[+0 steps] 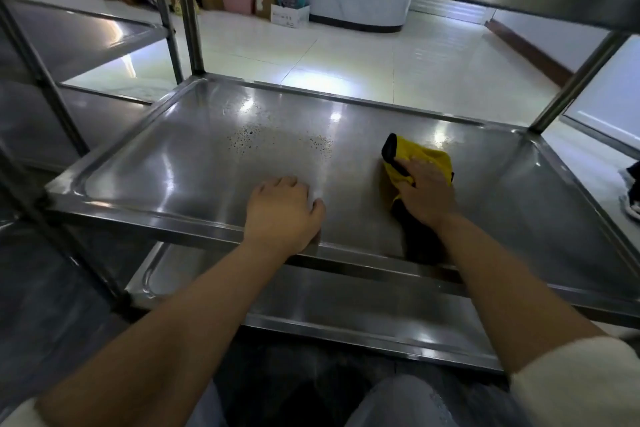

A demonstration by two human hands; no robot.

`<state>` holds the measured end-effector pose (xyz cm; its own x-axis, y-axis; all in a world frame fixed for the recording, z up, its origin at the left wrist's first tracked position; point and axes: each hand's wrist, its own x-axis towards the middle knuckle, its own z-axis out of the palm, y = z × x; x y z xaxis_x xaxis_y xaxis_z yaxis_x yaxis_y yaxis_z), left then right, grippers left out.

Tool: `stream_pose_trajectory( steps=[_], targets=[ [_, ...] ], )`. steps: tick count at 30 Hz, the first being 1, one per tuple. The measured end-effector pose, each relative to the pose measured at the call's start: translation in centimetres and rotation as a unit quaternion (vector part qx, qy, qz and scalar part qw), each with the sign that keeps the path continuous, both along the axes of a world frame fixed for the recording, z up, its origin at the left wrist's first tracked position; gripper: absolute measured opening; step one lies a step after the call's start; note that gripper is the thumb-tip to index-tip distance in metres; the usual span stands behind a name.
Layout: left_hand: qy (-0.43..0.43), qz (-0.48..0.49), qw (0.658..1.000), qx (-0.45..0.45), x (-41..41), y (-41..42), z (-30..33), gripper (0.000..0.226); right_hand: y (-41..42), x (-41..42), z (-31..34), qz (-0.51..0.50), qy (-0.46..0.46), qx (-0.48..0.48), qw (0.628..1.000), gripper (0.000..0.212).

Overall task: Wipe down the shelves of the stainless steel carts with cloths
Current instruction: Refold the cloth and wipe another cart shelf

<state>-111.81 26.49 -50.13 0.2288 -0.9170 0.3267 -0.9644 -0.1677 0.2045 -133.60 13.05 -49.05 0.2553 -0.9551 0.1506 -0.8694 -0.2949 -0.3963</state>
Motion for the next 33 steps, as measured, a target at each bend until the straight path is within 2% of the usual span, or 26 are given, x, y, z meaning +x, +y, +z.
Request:
stream_pose_trajectory(
  steps=[3,7,11,14,16,19,23,27,33],
  targets=[
    [0.006,0.004,1.000,-0.002,0.1,-0.2,0.2,0.037,0.9,3.4,0.1,-0.009,0.030,0.020,0.999,0.049],
    [-0.005,-0.004,1.000,0.020,0.2,-0.2,0.5,0.041,3.8,4.9,0.2,0.107,0.050,0.040,0.992,0.047],
    [-0.007,-0.076,0.994,0.072,3.3,0.2,1.4,0.051,5.2,1.4,0.8,0.182,-0.029,0.043,0.982,0.050],
    [-0.035,-0.048,0.991,0.122,8.9,0.9,2.5,0.057,5.0,0.8,0.6,0.153,-0.058,0.019,0.986,0.050],
    [-0.044,-0.004,0.991,0.123,12.5,1.7,2.4,0.062,4.4,1.7,0.3,0.108,-0.051,0.021,0.993,0.049],
    [0.017,0.027,0.994,0.105,14.7,2.5,1.3,0.067,2.8,3.8,0.0,0.040,-0.028,0.021,0.999,0.048],
    [0.027,0.037,0.996,0.082,14.6,2.1,0.7,0.066,0.2,8.2,0.4,-0.006,-0.005,0.015,1.000,0.049],
    [0.041,0.045,0.997,0.048,14.8,1.9,0.3,0.064,-2.2,14.5,0.8,0.009,0.014,0.042,0.999,0.049],
    [0.042,0.058,0.997,0.019,15.1,1.7,0.3,0.055,-0.2,22.6,0.8,0.155,0.000,0.032,0.987,0.047]
  ],
)
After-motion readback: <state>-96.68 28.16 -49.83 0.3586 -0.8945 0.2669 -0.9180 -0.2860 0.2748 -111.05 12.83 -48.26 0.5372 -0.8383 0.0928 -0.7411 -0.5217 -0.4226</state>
